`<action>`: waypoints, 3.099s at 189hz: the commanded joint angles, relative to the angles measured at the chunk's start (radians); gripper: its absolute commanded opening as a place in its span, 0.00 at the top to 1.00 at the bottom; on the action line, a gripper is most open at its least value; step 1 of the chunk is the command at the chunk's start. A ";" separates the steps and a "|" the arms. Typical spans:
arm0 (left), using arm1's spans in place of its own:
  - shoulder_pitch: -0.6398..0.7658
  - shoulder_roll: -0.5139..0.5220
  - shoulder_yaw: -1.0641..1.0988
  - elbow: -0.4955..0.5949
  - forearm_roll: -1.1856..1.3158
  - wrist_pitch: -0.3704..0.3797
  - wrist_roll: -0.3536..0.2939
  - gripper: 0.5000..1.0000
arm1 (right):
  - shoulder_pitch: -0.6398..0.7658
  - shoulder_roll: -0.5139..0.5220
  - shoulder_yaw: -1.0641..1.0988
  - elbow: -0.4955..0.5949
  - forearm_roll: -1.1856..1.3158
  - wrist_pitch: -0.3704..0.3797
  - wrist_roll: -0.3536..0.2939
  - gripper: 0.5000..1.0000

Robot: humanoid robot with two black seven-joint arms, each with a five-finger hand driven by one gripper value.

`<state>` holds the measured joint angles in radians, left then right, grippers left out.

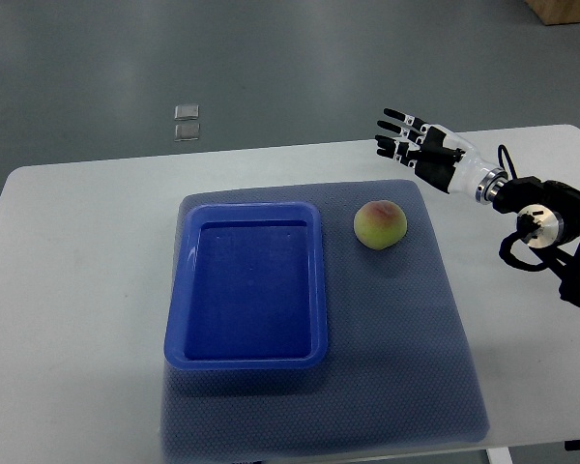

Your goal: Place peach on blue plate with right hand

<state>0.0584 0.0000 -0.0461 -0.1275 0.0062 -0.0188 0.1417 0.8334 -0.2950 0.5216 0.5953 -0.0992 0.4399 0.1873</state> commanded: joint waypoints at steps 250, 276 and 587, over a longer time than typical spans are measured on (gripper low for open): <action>-0.014 0.000 0.003 -0.003 0.000 0.000 -0.002 0.00 | 0.073 -0.085 -0.021 0.055 -0.244 -0.023 0.024 0.14; -0.014 0.000 0.003 -0.003 0.000 0.000 -0.002 0.00 | 0.075 -0.087 -0.021 0.054 -0.366 -0.029 0.026 0.14; -0.014 0.000 0.003 -0.003 0.000 0.000 -0.002 0.00 | 0.136 -0.148 -0.376 0.232 -0.922 -0.248 0.124 0.15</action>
<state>0.0445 0.0000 -0.0429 -0.1304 0.0061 -0.0184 0.1393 0.9698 -0.4464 0.1707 0.8272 -1.0213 0.2075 0.3090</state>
